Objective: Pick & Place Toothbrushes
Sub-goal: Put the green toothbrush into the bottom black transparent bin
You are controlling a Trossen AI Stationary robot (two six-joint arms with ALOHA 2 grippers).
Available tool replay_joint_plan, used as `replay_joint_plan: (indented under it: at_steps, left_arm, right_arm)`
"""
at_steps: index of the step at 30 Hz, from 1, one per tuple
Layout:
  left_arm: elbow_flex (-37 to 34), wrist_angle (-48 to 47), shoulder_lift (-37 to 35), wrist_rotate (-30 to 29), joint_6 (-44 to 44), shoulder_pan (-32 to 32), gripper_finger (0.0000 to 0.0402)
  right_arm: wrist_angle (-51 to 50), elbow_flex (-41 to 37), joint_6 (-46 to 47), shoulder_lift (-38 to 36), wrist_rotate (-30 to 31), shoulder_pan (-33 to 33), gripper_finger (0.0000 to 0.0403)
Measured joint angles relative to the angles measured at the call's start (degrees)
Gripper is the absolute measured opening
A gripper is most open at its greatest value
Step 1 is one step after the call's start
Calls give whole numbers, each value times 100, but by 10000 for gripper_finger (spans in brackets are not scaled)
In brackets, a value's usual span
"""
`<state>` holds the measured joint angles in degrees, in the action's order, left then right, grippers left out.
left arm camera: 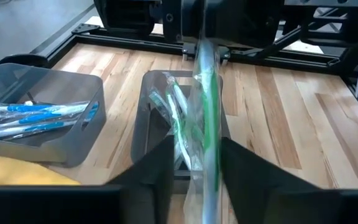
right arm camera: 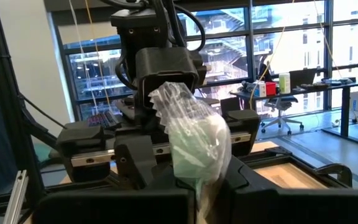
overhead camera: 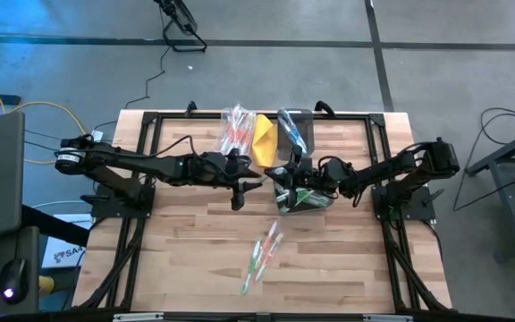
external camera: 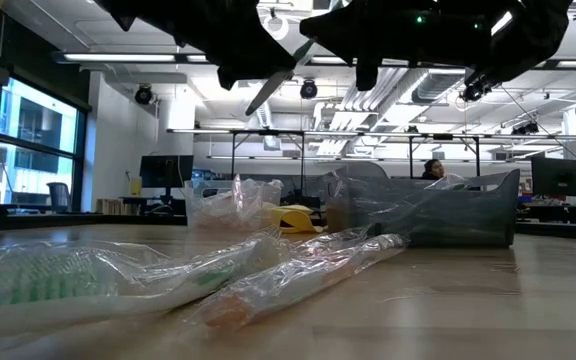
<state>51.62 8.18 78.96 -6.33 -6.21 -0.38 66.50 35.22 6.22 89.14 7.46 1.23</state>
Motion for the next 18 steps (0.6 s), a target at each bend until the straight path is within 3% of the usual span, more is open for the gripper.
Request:
replay_joint_plan:
  at_steps: [5, 8, 18]
  left_arm:
    - [0, 83, 0, 2, 141, 1, 194]
    - [60, 25, -123, 1, 301, 2, 220]
    - [568, -828, -927, -70, 301, 4, 230]
  right_arm:
    - [-27, 0, 11, 0, 0, 0, 5]
    - [-275, -2, 24, -101, 20, -8, 5]
    - [-2841, 4, 220, -1632, 958, 270, 5]
